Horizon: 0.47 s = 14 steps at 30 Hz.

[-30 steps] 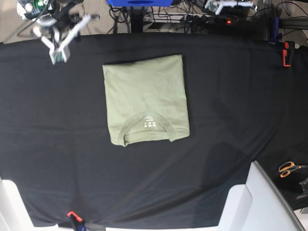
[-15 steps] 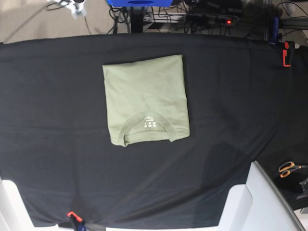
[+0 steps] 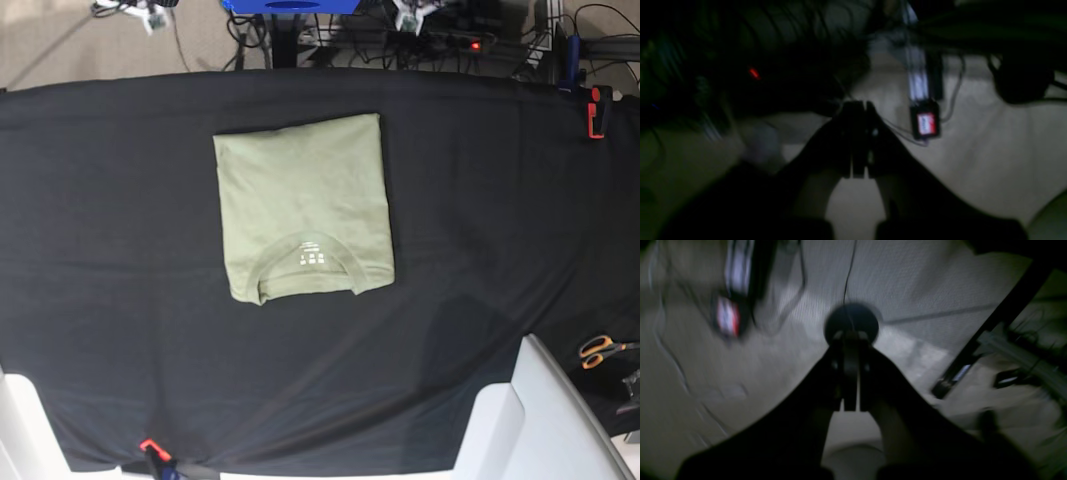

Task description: Fold the T-shirt properly

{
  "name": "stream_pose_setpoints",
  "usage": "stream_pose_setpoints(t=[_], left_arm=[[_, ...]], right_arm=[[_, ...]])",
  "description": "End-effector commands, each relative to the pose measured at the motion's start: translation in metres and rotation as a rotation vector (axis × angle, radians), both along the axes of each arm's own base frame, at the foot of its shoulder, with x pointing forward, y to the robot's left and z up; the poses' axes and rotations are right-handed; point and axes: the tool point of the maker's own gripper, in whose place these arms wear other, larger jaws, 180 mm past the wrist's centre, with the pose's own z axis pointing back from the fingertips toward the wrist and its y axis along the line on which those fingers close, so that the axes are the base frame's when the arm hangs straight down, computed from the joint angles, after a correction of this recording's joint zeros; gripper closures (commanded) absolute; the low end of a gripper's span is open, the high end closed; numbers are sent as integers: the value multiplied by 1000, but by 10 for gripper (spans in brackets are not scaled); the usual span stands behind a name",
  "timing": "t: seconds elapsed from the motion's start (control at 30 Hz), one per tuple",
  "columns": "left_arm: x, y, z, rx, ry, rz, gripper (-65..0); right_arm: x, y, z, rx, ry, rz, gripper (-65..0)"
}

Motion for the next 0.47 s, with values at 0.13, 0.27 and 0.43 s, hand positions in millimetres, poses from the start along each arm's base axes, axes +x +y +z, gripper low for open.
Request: stream_pose_setpoints(t=[0.13, 0.27, 0.43], left_arm=[[-19, 7, 1, 10, 36, -41, 0], [-29, 7, 2, 9, 53, -44, 0], [-32, 10, 2, 14, 56, -40, 0]], right_arm=[[-16, -21, 2, -50, 15, -181, -8], [-32, -25, 4, -62, 31, -247, -8], [-43, -17, 4, -52, 49, -248, -8]])
